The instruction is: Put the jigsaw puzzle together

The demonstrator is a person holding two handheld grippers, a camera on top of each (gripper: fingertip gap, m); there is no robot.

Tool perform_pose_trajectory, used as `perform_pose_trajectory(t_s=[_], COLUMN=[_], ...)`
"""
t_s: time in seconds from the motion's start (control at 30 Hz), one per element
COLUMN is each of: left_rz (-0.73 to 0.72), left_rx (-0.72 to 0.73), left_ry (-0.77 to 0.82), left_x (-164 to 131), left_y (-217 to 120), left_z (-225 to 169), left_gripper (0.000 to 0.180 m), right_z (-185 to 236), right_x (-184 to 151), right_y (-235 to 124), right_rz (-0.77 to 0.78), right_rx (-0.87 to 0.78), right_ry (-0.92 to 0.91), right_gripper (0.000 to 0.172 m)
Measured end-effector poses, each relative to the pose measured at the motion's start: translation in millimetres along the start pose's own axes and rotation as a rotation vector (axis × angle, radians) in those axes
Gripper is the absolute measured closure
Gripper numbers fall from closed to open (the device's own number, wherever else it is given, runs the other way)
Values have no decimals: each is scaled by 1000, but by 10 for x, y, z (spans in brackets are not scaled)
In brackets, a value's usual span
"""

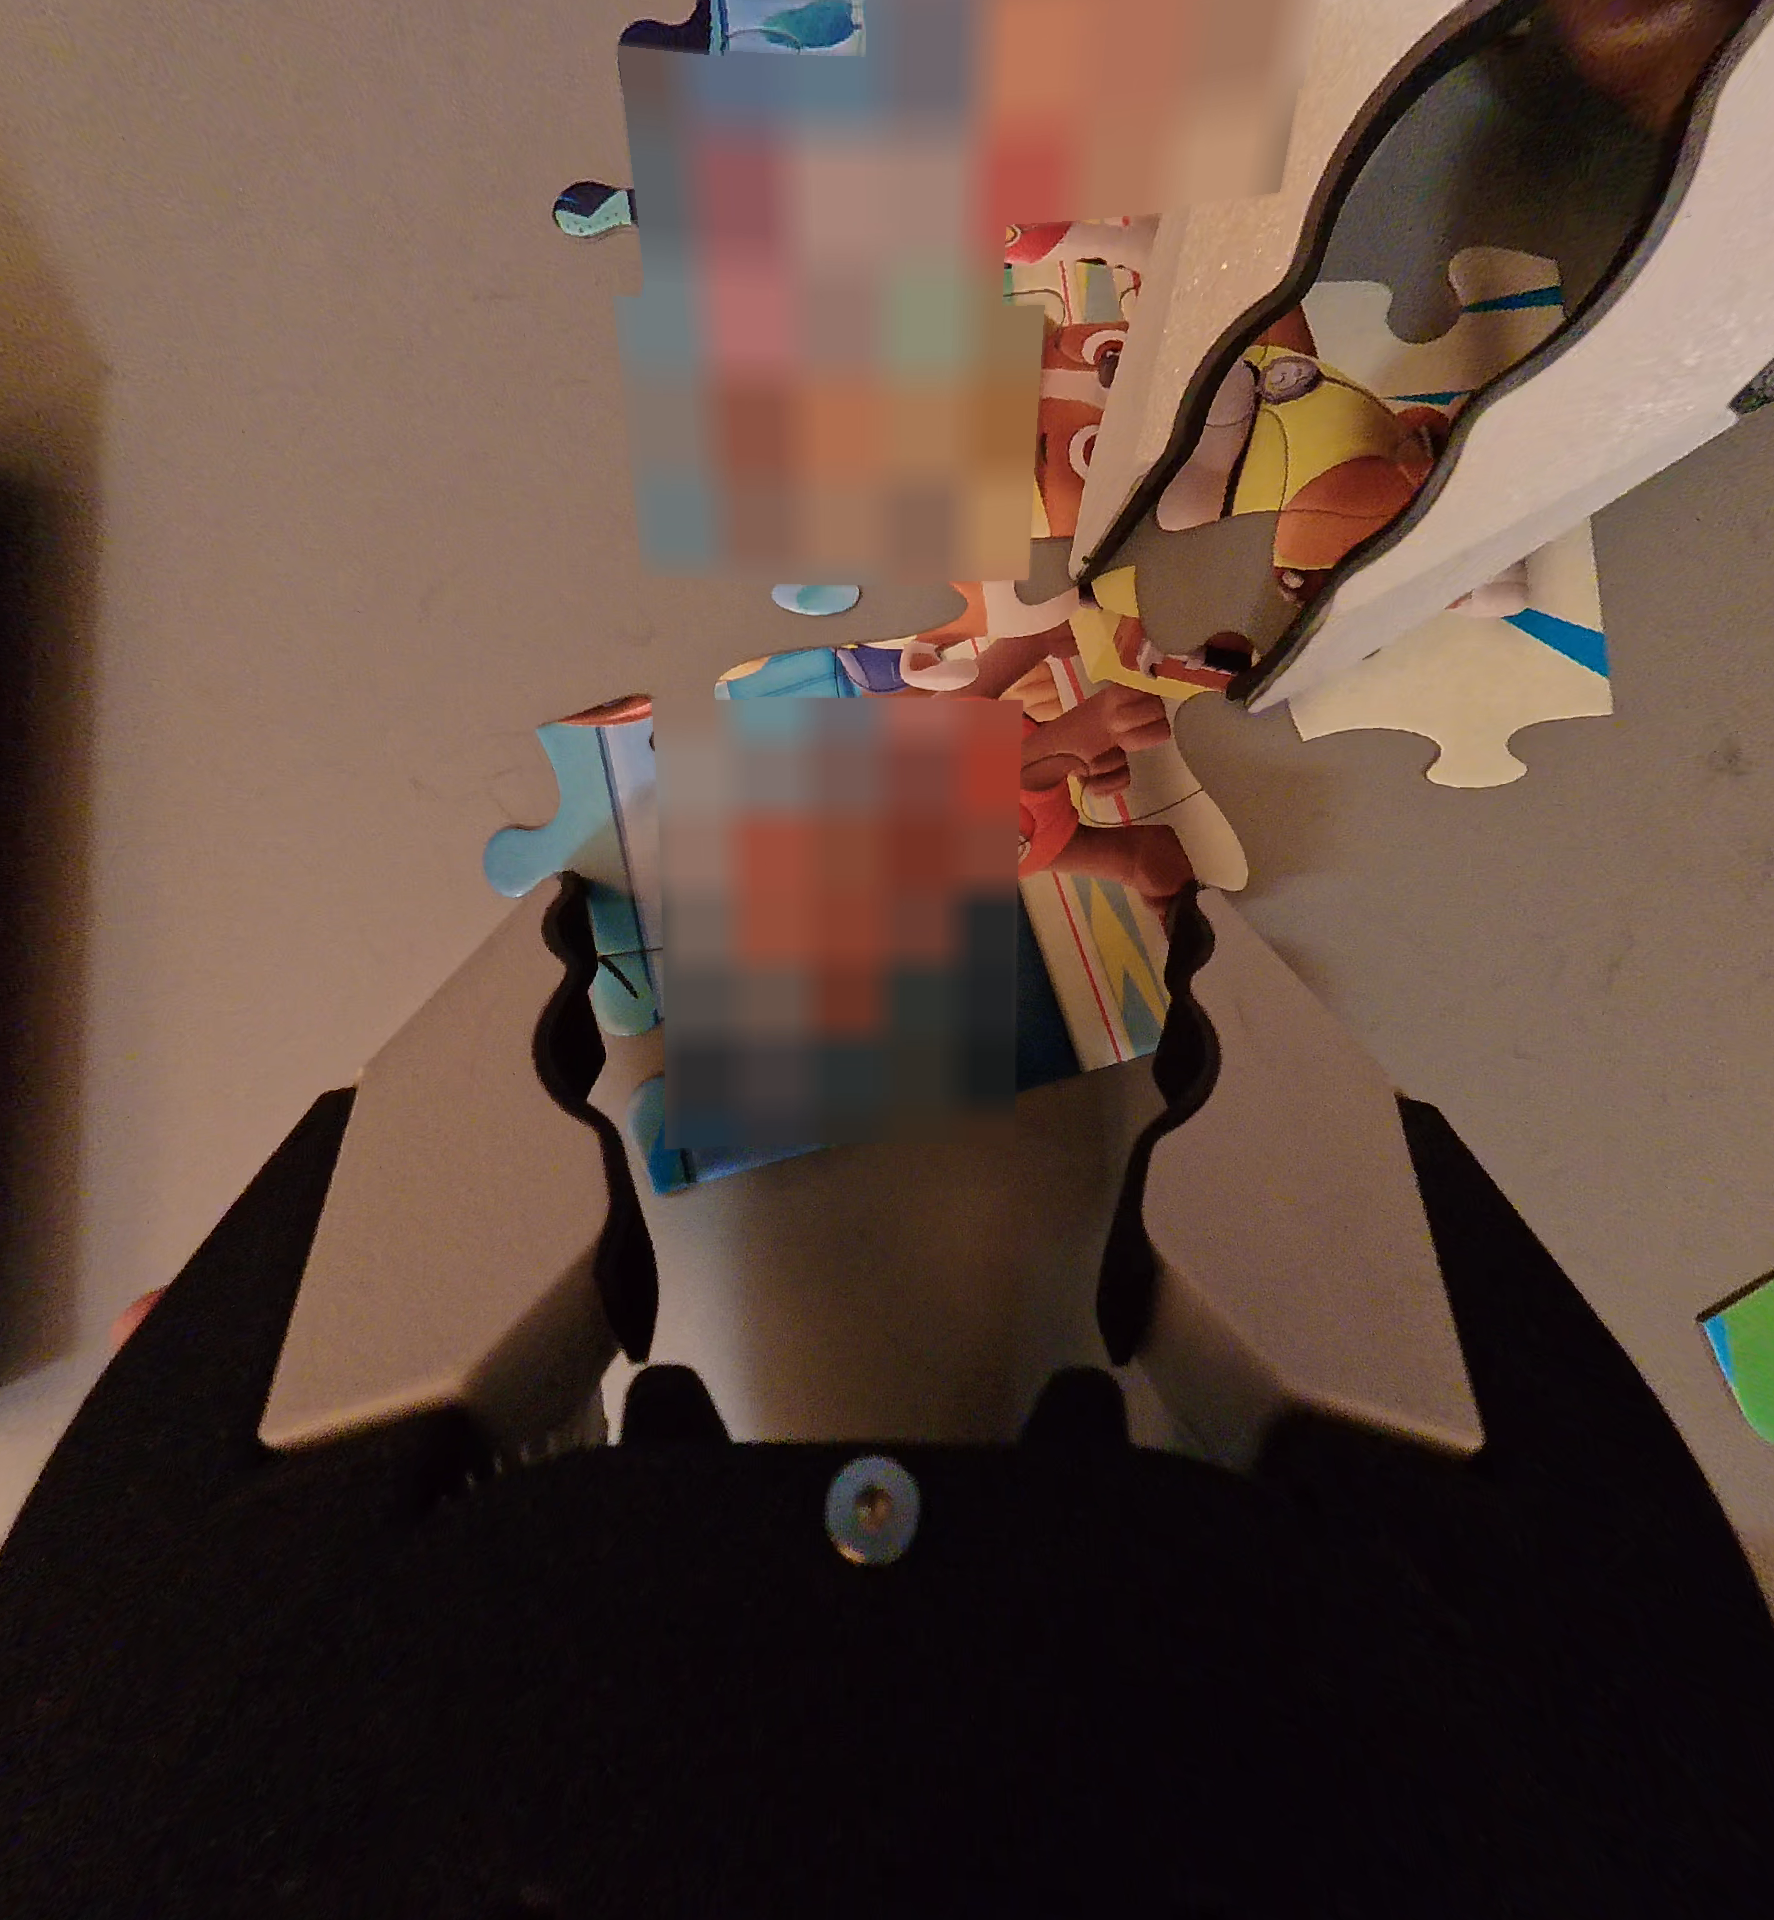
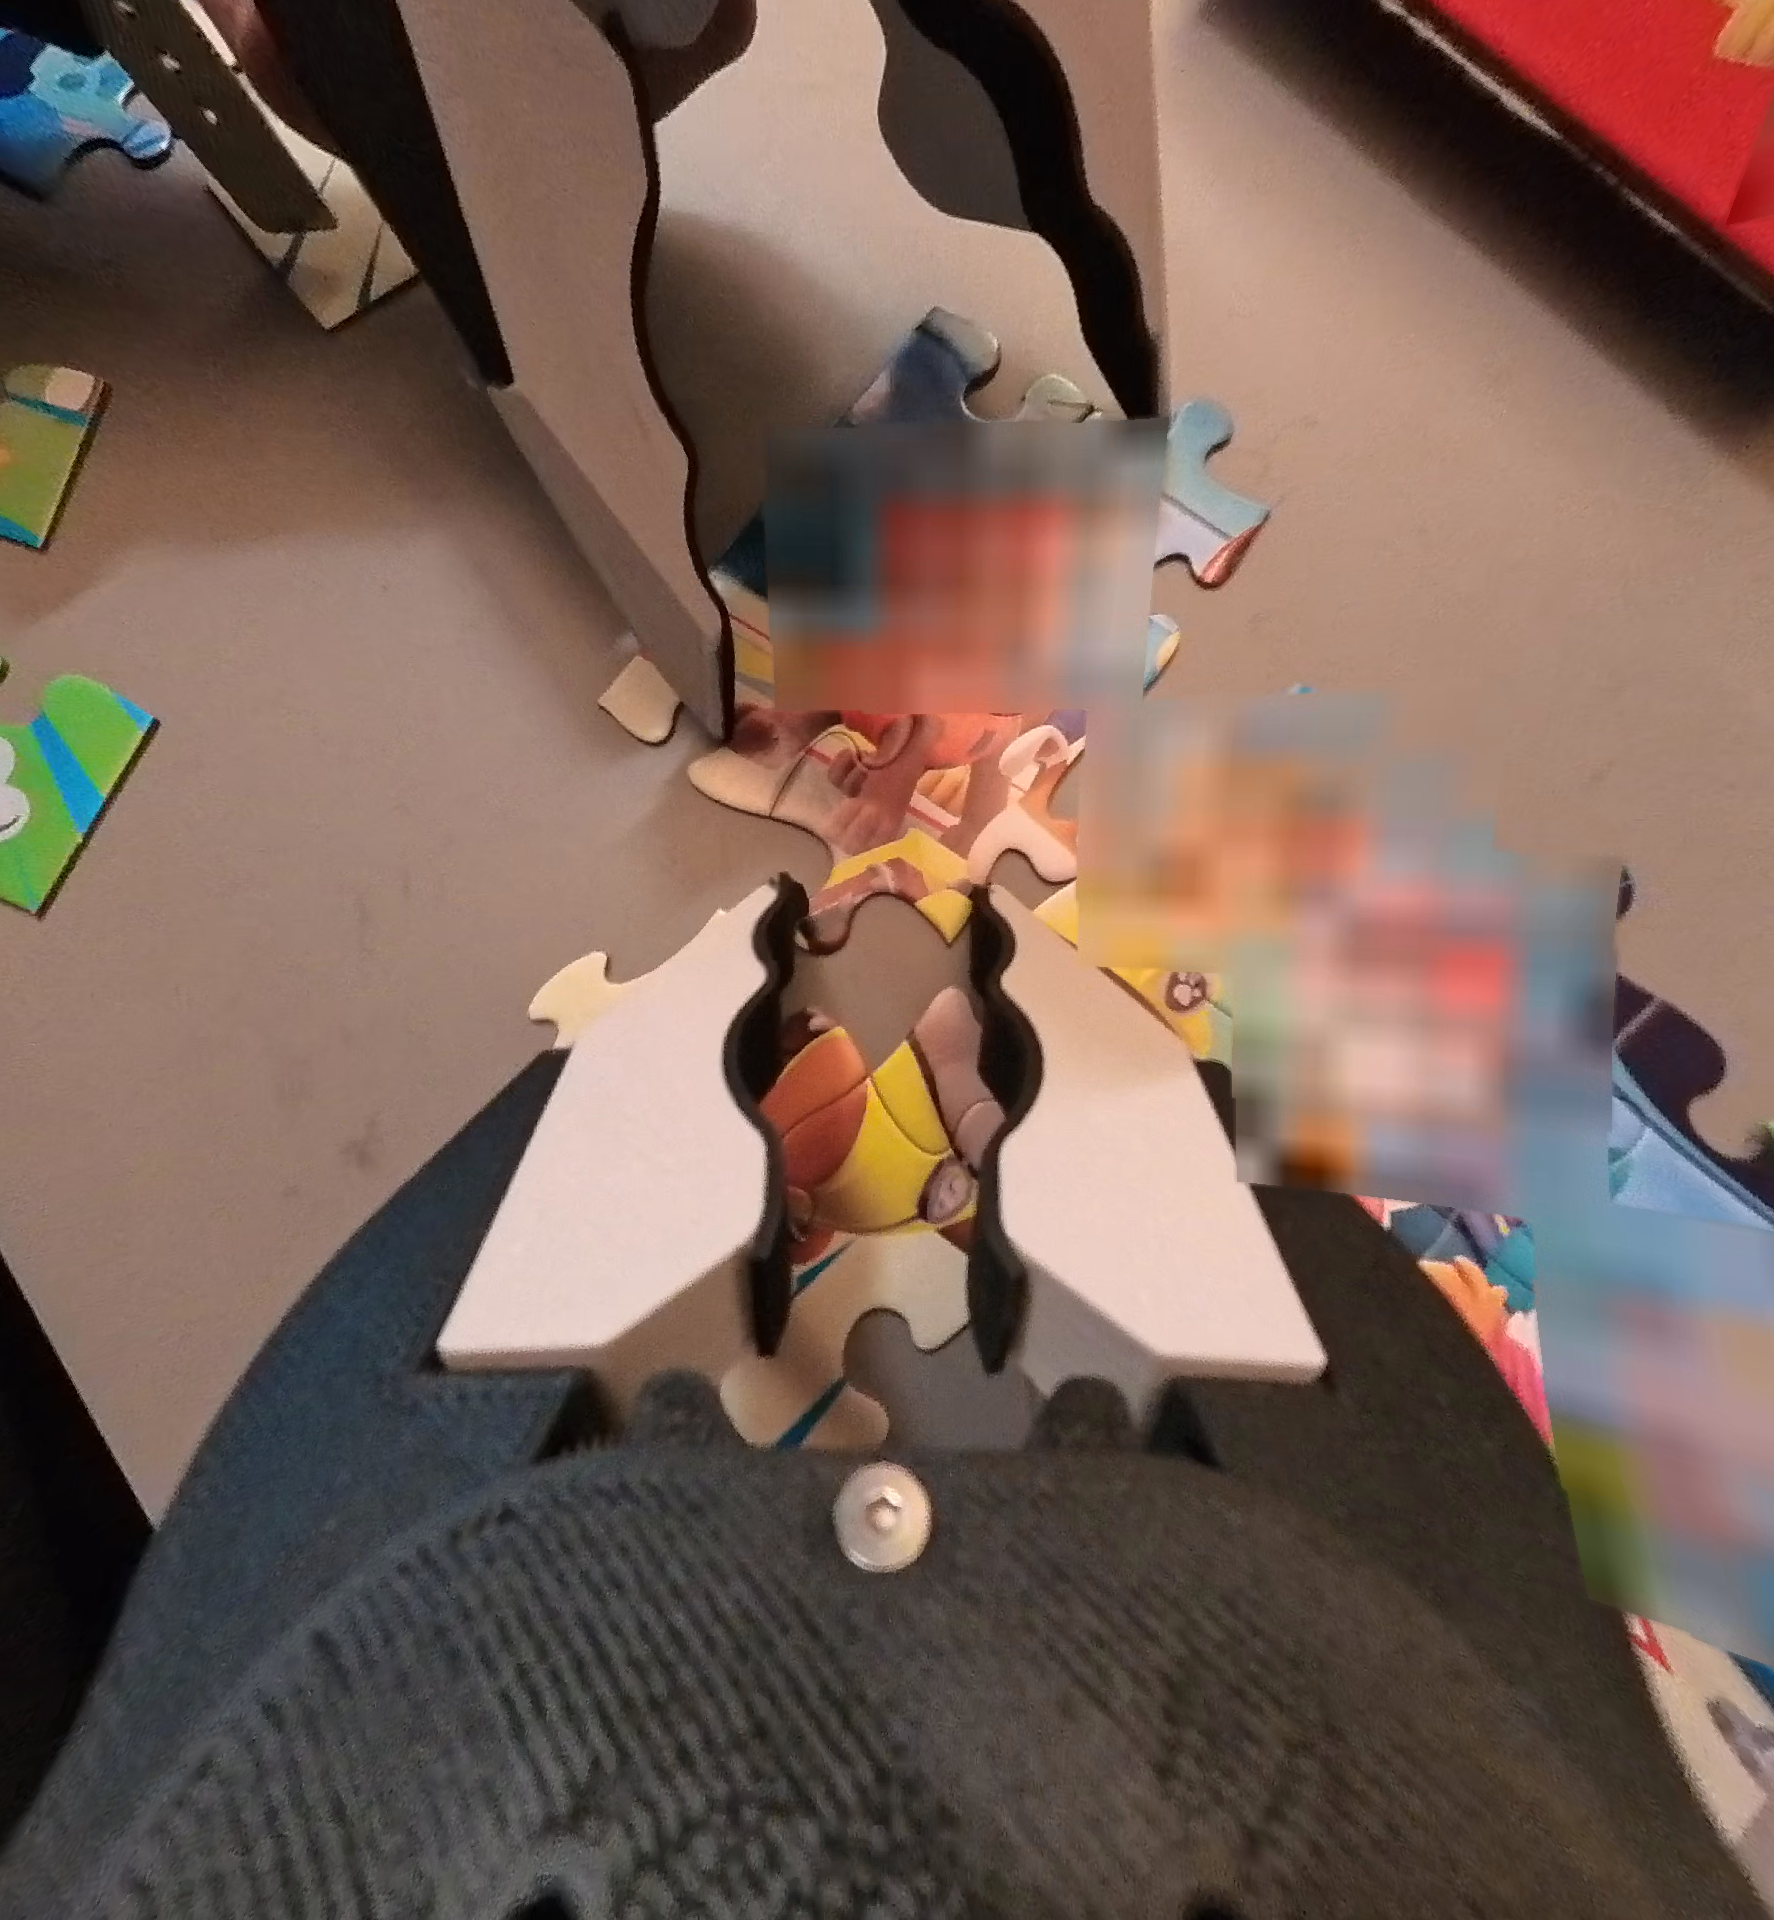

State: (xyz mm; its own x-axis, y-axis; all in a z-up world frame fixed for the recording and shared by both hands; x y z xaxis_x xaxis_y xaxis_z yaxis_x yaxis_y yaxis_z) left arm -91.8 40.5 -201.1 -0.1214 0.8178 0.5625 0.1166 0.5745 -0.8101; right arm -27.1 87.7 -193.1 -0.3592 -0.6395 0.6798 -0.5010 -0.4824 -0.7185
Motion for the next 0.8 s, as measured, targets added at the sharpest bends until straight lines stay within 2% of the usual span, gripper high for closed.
perform_pose_trajectory(t_s=[0.57,0.8], left_rz=[-10,-109], left_rx=[11,77], left_ry=[-11,-172], left_x=[-28,-126], left_y=[-73,-313], left_z=[21,-71], left_gripper=[77,73], right_z=[46,-40], right_x=[123,-22], right_y=[-26,-111], right_rz=[-59,-49], right_rx=[12,5], right_ry=[36,81], right_gripper=[140,137])
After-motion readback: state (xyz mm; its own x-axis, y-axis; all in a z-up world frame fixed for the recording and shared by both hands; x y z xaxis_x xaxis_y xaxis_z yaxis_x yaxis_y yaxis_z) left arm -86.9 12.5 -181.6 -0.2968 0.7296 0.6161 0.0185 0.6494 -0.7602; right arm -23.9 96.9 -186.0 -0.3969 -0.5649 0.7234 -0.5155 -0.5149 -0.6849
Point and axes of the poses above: each gripper's, where its closed fingertips meet, y out along the fingers, x out of its top, z = x × y across the jaws, the point moved 2 cm from there along -y, back along the fingers, and after that the axes turned 15 degrees about -y, right-handed, at the moved point
